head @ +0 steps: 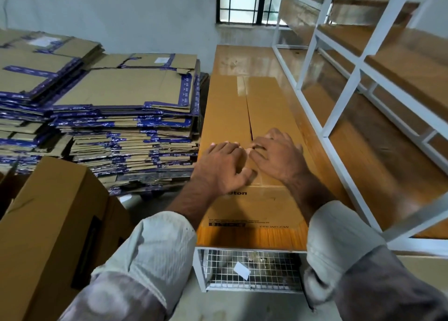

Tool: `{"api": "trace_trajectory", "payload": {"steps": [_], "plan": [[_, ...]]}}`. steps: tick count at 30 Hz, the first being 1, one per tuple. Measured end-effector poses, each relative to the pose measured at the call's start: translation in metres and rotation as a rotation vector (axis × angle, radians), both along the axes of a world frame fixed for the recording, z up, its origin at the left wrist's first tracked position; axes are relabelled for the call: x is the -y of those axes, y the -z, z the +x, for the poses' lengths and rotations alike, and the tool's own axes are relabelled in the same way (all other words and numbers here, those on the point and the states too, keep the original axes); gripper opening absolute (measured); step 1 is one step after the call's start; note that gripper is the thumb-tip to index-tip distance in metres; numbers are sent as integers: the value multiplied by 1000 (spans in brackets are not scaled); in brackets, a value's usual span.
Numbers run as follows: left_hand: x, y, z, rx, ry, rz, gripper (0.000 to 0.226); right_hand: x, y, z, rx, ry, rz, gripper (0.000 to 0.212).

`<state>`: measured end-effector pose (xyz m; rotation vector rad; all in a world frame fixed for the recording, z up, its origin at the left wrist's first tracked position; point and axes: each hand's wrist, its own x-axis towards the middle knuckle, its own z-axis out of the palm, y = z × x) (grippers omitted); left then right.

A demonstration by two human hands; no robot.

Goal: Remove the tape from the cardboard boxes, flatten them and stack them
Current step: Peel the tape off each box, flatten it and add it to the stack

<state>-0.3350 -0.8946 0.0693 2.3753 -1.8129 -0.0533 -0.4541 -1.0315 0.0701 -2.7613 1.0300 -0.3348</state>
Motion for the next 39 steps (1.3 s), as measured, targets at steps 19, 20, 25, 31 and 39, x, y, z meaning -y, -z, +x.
{"api": "trace_trajectory", "payload": {"steps": [19, 20, 25, 31, 39], "plan": [[-2, 20, 9, -86, 16, -295, 83, 14, -1, 5, 168, 53, 296, 17], [-2, 20, 10, -86, 14, -311, 84, 14, -2, 6, 165, 57, 299, 14], [-8, 21, 8, -47, 56, -314, 93, 15, -1, 11, 107, 79, 302, 8], [-10, 10, -2, -57, -16, -195, 108, -25, -19, 21, -58, 197, -5, 17], [-18, 12, -17, -229, -25, -201, 92, -107, -57, -31, 188, 37, -403, 18]]}}
